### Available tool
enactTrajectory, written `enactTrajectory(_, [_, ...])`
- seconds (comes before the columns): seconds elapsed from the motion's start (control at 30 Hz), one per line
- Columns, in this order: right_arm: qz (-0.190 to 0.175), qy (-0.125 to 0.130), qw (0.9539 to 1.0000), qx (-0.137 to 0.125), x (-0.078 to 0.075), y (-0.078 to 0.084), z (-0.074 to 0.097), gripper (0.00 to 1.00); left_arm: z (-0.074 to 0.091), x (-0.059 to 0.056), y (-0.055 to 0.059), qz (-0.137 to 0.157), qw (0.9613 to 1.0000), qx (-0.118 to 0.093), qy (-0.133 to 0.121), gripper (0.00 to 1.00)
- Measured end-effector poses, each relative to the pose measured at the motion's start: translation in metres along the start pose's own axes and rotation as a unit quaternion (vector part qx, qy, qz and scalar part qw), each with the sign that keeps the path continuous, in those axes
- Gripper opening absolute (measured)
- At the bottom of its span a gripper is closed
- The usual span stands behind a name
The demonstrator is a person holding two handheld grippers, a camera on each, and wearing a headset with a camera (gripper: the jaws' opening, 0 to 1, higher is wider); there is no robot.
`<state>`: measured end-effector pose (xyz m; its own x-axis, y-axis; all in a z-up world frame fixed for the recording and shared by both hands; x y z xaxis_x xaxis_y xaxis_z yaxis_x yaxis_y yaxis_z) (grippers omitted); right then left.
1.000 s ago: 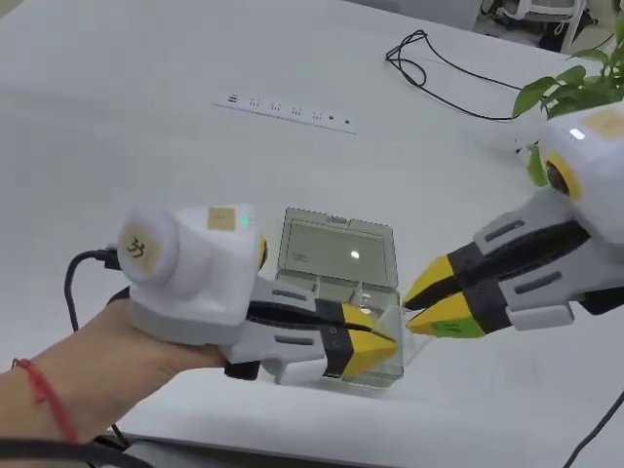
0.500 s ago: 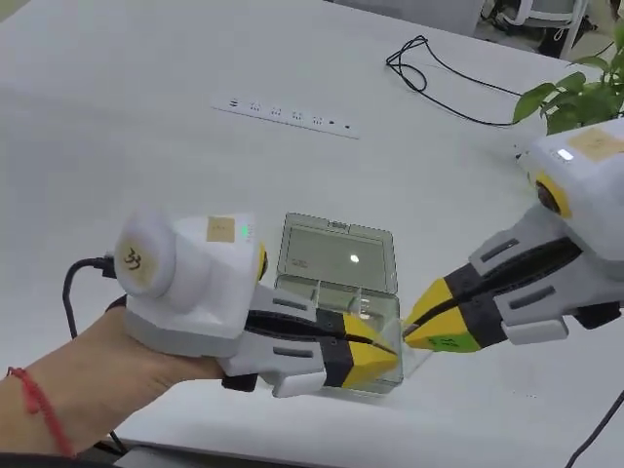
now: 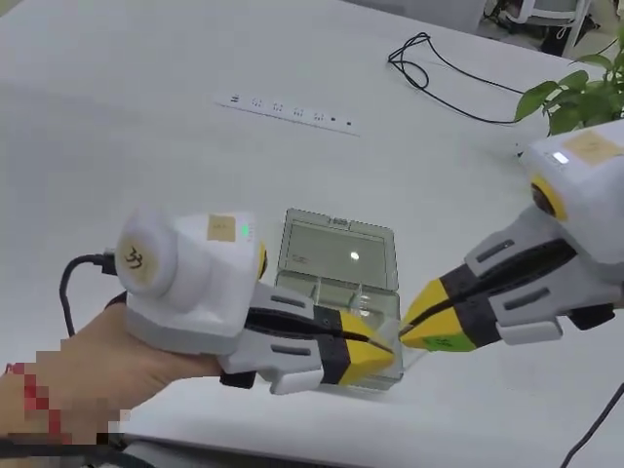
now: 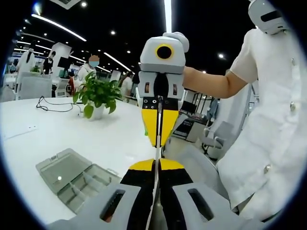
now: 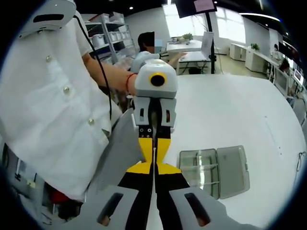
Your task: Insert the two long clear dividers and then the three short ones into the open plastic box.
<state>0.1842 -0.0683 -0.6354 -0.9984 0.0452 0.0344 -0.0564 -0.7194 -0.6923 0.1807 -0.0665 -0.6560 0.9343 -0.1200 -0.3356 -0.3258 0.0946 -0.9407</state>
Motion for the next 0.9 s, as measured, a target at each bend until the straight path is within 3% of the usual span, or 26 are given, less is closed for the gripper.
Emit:
enactTrajectory(0.4, [0.001, 0.004, 1.0000, -0.003, 0.000, -0.004, -0.002, 0.03, 0.003, 0.001, 0.001, 0.007, 0.9999, -0.005, -0.011, 0.04])
enactTrajectory(0.9, [-0.002, 0.025, 0.9997, -0.007, -0.008, -0.004, 0.004, 0.03, 0.023, 0.008, 0.005, 0.014, 0.9984, -0.015, -0.052, 0.17])
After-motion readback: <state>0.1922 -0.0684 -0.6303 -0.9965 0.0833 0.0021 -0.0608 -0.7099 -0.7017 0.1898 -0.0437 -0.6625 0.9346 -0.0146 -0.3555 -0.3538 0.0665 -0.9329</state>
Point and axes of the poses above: the centre of the closed fingertips' face, and the gripper's own axes: z roughly backward along the fingers, x roughly to its left, y roughly out of its underside, the point moved 1 cm from there along z, roughly backward along the fingers, and after that the axes turned 15 degrees about y, right-handed, at the moved point
